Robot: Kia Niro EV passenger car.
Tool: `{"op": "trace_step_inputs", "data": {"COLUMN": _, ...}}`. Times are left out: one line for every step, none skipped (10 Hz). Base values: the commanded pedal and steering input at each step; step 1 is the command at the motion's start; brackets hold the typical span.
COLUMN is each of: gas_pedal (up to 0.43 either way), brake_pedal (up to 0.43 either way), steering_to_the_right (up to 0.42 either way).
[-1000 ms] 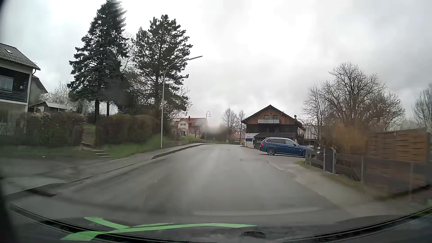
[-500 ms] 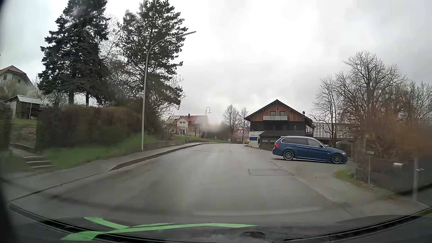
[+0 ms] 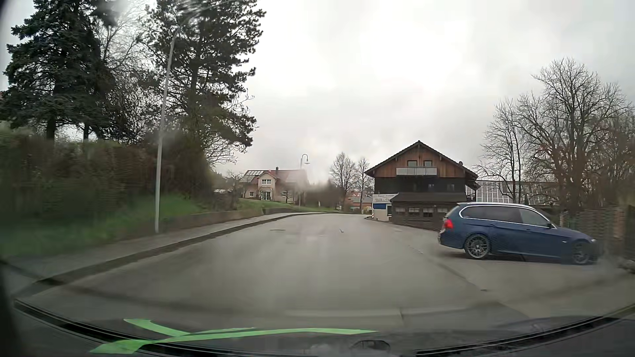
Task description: Follow the waypoints while adhering to traffic rules and regulations
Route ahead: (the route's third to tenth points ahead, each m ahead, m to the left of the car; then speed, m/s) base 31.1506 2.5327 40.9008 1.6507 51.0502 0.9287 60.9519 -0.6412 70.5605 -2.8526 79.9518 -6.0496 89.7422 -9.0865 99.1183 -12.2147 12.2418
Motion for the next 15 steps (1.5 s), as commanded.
{"op": "trace_step_inputs", "data": {"gas_pedal": 0.087, "brake_pedal": 0.000, "steering_to_the_right": -0.002}}
{"op": "trace_step_inputs", "data": {"gas_pedal": 0.087, "brake_pedal": 0.000, "steering_to_the_right": 0.000}}
{"op": "trace_step_inputs", "data": {"gas_pedal": 0.098, "brake_pedal": 0.000, "steering_to_the_right": 0.000}}
{"op": "trace_step_inputs", "data": {"gas_pedal": 0.098, "brake_pedal": 0.000, "steering_to_the_right": -0.001}}
{"op": "trace_step_inputs", "data": {"gas_pedal": 0.098, "brake_pedal": 0.000, "steering_to_the_right": -0.002}}
{"op": "trace_step_inputs", "data": {"gas_pedal": 0.098, "brake_pedal": 0.000, "steering_to_the_right": -0.003}}
{"op": "trace_step_inputs", "data": {"gas_pedal": 0.098, "brake_pedal": 0.000, "steering_to_the_right": -0.003}}
{"op": "trace_step_inputs", "data": {"gas_pedal": 0.098, "brake_pedal": 0.000, "steering_to_the_right": -0.002}}
{"op": "trace_step_inputs", "data": {"gas_pedal": 0.087, "brake_pedal": 0.000, "steering_to_the_right": -0.002}}
{"op": "trace_step_inputs", "data": {"gas_pedal": 0.079, "brake_pedal": 0.000, "steering_to_the_right": -0.002}}
{"op": "trace_step_inputs", "data": {"gas_pedal": 0.067, "brake_pedal": 0.000, "steering_to_the_right": -0.003}}
{"op": "trace_step_inputs", "data": {"gas_pedal": 0.067, "brake_pedal": 0.000, "steering_to_the_right": -0.005}}
{"op": "trace_step_inputs", "data": {"gas_pedal": 0.059, "brake_pedal": 0.000, "steering_to_the_right": -0.005}}
{"op": "trace_step_inputs", "data": {"gas_pedal": 0.059, "brake_pedal": 0.000, "steering_to_the_right": -0.006}}
{"op": "trace_step_inputs", "data": {"gas_pedal": 0.059, "brake_pedal": 0.000, "steering_to_the_right": -0.005}}
